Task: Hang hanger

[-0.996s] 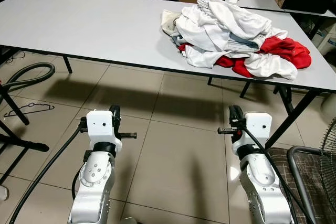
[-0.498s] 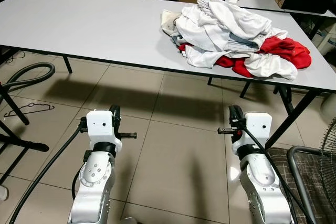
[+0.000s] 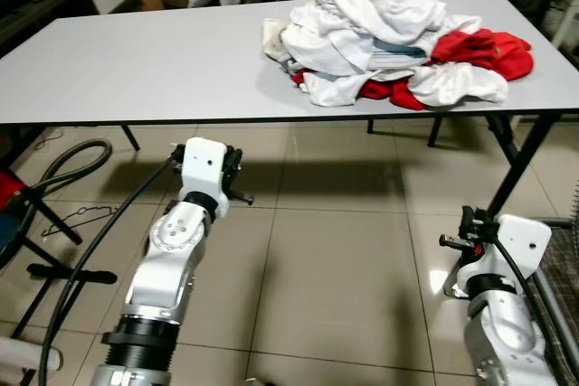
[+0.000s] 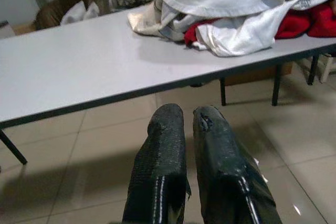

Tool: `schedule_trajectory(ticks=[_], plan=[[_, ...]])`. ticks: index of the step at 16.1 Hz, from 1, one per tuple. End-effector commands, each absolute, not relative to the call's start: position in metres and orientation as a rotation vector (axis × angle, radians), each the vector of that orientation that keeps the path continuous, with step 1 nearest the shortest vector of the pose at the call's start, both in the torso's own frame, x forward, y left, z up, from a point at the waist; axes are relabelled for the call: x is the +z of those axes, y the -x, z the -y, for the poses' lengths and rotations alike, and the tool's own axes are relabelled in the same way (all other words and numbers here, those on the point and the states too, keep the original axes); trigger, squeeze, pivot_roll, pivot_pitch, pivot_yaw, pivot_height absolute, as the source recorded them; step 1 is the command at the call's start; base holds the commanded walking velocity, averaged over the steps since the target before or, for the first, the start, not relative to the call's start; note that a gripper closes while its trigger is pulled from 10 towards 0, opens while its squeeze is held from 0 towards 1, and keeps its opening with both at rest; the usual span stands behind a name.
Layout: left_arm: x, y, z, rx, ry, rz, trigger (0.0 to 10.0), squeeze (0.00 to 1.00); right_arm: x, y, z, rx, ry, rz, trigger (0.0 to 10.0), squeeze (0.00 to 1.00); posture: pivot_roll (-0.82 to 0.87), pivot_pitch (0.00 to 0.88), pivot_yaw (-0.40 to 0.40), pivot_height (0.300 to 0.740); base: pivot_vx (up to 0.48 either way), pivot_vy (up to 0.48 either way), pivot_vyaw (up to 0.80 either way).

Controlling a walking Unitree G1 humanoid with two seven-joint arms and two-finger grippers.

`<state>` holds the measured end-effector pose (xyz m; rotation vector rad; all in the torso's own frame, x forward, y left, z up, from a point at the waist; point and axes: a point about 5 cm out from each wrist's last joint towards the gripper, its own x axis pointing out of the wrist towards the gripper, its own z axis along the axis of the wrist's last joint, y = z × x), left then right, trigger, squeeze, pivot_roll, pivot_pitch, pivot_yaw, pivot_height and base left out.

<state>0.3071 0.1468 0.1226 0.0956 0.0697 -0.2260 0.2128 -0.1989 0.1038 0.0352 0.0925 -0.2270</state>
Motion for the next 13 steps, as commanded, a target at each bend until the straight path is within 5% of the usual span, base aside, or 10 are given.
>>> schedule_trajectory(ticks=[1, 4, 7, 13], plan=[[0.124, -0.309, -0.157, -0.207, -0.098, -0.084, 10.0, 1.0, 0.117, -0.217, 0.188, -0.152, -0.073, -0.046, 10.0, 1.0, -0.1, 0.0, 0.143, 0.74, 0.0, 0.0, 0.0], [0.118, -0.3, -0.168, -0.132, -0.084, -0.097, 10.0, 1.0, 0.125, -0.23, 0.177, -0.021, -0.053, -0.029, 10.0, 1.0, -0.06, 0.0, 0.065, 0.74, 0.0, 0.0, 0.0], [0.111, -0.278, -0.181, -0.071, -0.082, -0.125, 10.0, 1.0, 0.127, -0.242, 0.167, 0.094, -0.07, -0.054, 10.0, 1.0, -0.02, 0.0, -0.007, 0.74, 0.0, 0.0, 0.8], [0.126, -0.291, -0.158, -0.168, -0.105, -0.084, 10.0, 1.0, 0.125, -0.227, 0.185, -0.046, -0.028, -0.058, 10.0, 1.0, -0.07, 0.019, 0.097, 0.74, 0.0, 0.0, 0.8]])
